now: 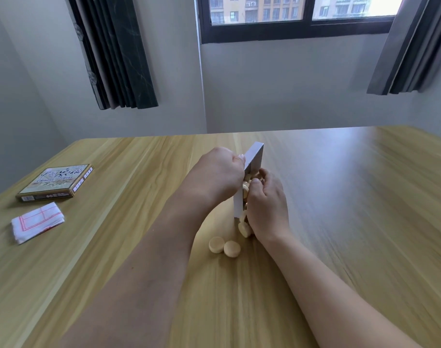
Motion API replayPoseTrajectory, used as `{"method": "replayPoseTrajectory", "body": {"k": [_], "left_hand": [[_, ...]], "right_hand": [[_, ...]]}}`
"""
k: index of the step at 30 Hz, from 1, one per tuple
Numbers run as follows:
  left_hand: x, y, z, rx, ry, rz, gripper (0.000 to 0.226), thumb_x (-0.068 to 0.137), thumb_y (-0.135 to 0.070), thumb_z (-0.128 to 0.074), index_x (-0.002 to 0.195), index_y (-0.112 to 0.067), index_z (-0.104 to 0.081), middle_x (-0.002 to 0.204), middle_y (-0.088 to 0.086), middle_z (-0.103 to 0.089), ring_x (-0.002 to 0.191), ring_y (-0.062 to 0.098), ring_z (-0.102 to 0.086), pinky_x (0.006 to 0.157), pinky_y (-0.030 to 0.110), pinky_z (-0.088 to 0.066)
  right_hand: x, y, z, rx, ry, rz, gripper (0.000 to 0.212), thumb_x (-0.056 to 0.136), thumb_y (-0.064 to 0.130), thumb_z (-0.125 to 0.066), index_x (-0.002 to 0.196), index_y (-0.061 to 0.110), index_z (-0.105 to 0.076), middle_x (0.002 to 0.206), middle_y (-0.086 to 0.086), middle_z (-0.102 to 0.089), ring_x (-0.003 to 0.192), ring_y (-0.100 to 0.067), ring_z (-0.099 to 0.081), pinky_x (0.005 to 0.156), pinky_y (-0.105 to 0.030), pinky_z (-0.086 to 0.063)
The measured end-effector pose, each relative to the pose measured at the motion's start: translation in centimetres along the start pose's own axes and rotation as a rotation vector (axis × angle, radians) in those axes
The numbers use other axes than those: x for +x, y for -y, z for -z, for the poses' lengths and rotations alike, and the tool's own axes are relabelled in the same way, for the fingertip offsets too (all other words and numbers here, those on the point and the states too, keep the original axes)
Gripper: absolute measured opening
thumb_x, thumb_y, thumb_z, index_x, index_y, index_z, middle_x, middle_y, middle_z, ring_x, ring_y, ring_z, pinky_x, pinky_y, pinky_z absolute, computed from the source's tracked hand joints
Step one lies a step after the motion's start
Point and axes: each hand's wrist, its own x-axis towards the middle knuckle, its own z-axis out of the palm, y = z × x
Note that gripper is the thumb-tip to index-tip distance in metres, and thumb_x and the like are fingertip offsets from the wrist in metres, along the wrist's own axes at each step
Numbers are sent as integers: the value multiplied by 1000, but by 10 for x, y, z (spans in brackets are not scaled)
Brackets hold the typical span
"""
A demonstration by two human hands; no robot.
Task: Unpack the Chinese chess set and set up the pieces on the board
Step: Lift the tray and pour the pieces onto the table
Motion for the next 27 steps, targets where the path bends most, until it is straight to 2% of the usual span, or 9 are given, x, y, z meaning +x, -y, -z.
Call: {"method": "replayPoseTrajectory", "body": {"k": [2, 5, 9, 12, 16, 18, 20, 23, 27], "left_hand": [[1, -1, 0, 39, -1, 0, 39, 103, -31, -39, 79, -7, -56, 71, 8, -61, 63, 24, -53, 58, 33, -41], [2, -2, 0, 74, -9, 5, 32, 102, -26, -40, 80, -7, -56, 72, 7, -60, 63, 23, -54, 55, 29, -40], [1, -2, 3, 104, -40, -3, 27, 96, -17, -43, 83, -1, -60, 76, 14, -66, 61, 26, -54, 54, 33, -42], [-1, -3, 6, 117, -86, -27, 27, 93, -14, -46, 83, 2, -65, 75, 18, -68, 66, 34, -62, 57, 41, -51], [-3, -3, 8, 128, -150, -67, 26, 91, -14, -51, 77, -1, -69, 69, 17, -68, 66, 33, -66, 59, 45, -55], [-3, -3, 8, 152, -165, -84, 26, 90, -13, -52, 74, 0, -68, 65, 17, -64, 62, 35, -62, 53, 43, -53], [-3, -3, 8, 189, -179, -94, 28, 90, -14, -52, 68, 0, -64, 58, 14, -54, 56, 34, -51, 47, 36, -44], [-4, -4, 8, 228, -188, -101, 30, 90, -16, -53, 63, -5, -60, 56, 7, -51, 55, 29, -52, 48, 30, -40], [-6, -4, 9, 264, -200, -101, 36, 91, -16, -54, 55, -9, -51, 53, 5, -46, 53, 27, -49, 49, 29, -38]], "right_hand": [[-1, 0, 0, -7, 12, -8, 31, 98, 23, -33, 122, 22, -53, 115, 11, -47, 111, -6, -42, 94, -25, -33], [-1, 2, 1, -18, 33, -3, 27, 98, 23, -32, 116, 27, -52, 111, 11, -46, 107, -4, -41, 91, -23, -30], [-1, 2, 1, -38, 51, -5, 24, 97, 22, -34, 113, 31, -50, 109, 11, -45, 106, -4, -41, 91, -24, -32], [-1, 1, 0, -55, 44, -2, 23, 93, 19, -37, 109, 33, -48, 109, 11, -46, 106, -7, -44, 98, -33, -40], [-1, 1, -1, -66, 50, 1, 21, 91, 20, -40, 104, 36, -43, 107, 13, -47, 106, -7, -44, 99, -39, -43], [-2, 3, -1, -47, 45, -7, 20, 90, 20, -40, 101, 35, -46, 100, 18, -47, 105, -9, -47, 96, -40, -45], [-3, 5, 0, -30, 36, -9, 20, 87, 21, -38, 99, 31, -52, 99, 18, -48, 104, -11, -49, 91, -40, -47], [-4, 5, 1, -56, 47, -25, 27, 89, 19, -38, 110, 22, -56, 107, 11, -51, 108, -12, -48, 93, -33, -42], [-3, 4, 1, -110, 59, -21, 37, 91, 18, -41, 126, 18, -52, 118, 10, -47, 113, -9, -44, 100, -30, -37]]}}
